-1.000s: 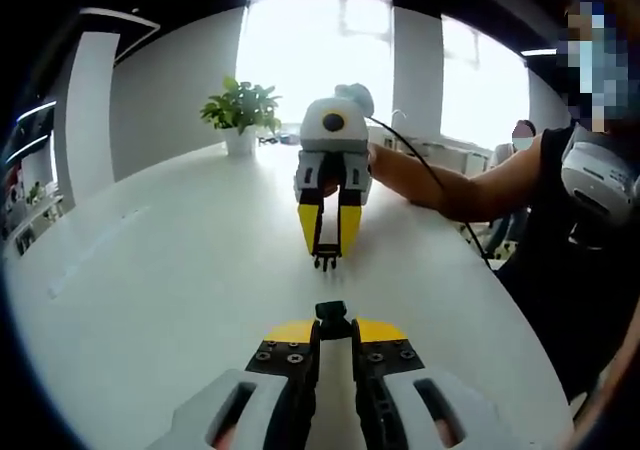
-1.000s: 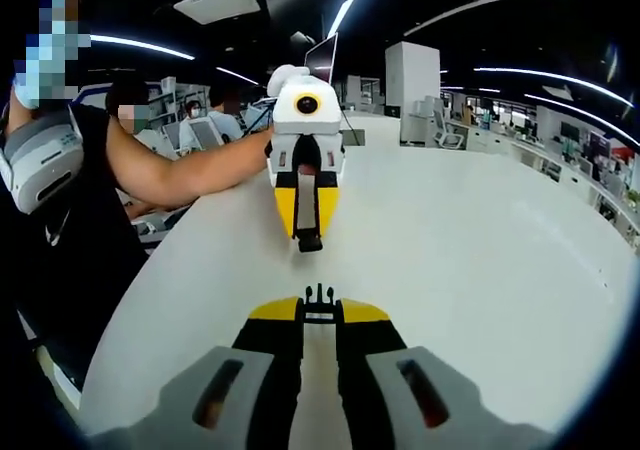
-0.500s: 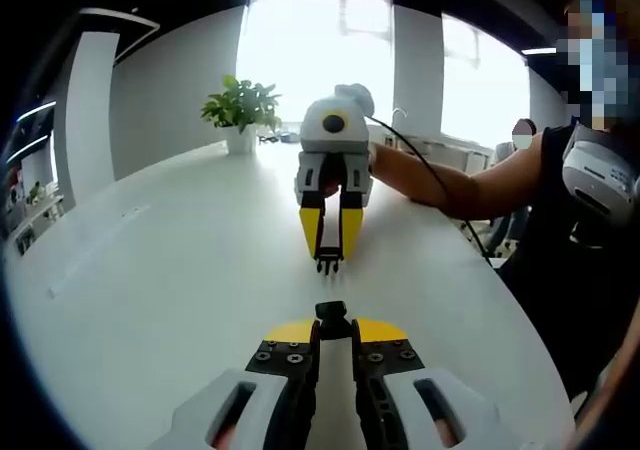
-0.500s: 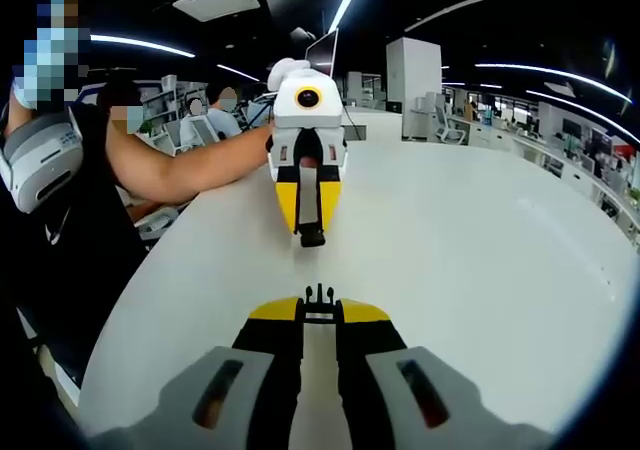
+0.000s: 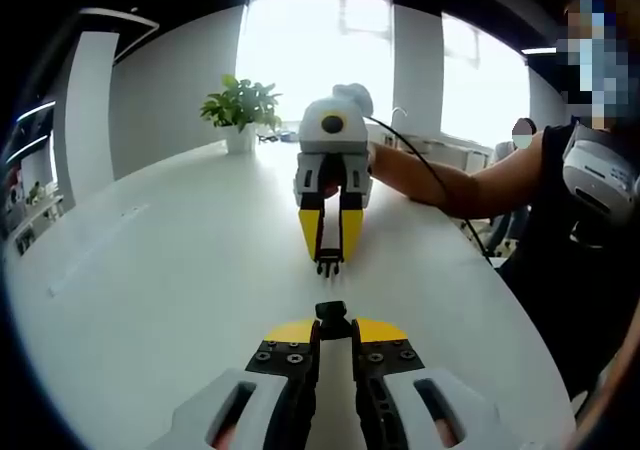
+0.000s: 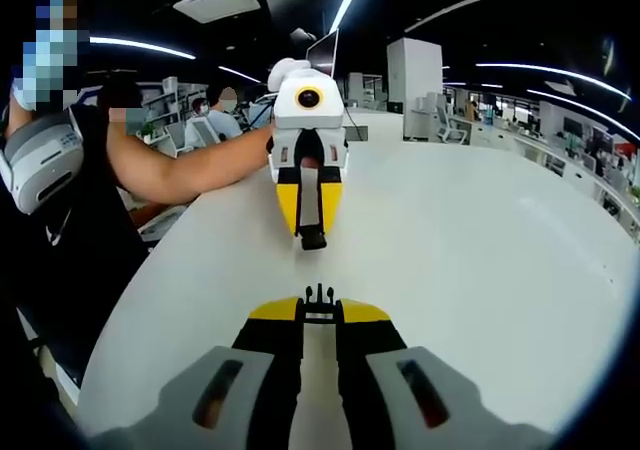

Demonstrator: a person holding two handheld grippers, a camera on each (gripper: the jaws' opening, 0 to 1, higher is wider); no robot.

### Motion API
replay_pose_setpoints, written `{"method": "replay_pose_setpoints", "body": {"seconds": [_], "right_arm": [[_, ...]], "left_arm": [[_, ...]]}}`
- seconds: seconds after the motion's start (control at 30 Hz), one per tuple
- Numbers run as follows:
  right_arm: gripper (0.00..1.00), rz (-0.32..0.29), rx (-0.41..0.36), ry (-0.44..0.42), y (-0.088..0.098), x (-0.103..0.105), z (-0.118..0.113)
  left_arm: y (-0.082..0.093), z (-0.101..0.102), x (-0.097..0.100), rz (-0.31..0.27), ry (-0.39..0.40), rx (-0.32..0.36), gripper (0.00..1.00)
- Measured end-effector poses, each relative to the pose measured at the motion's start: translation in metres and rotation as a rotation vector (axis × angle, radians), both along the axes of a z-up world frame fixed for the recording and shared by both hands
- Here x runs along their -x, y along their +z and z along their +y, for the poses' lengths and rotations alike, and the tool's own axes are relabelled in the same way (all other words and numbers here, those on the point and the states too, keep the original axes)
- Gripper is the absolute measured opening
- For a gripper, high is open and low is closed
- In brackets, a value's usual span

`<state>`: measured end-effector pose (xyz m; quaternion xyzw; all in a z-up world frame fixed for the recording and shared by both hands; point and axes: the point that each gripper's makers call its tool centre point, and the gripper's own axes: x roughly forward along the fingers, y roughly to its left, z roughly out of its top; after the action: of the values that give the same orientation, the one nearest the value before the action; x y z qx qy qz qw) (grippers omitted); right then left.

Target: Snap the two parts of the plastic buckle together until the buckle closes and remains connected.

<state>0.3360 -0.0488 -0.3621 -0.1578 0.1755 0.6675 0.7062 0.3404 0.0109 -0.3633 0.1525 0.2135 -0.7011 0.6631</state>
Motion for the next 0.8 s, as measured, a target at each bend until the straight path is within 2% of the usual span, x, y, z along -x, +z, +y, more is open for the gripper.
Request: {"method": "replay_pose_setpoints", "body": {"seconds": [0.8], "right_arm": [[0.10, -0.005, 0.000, -0.003, -0.0019, 0.0000, 0.0015]], "left_arm": [[-0.0006, -0.0003, -0.0030, -0.002, 0.003, 0.001, 0.10]]}}
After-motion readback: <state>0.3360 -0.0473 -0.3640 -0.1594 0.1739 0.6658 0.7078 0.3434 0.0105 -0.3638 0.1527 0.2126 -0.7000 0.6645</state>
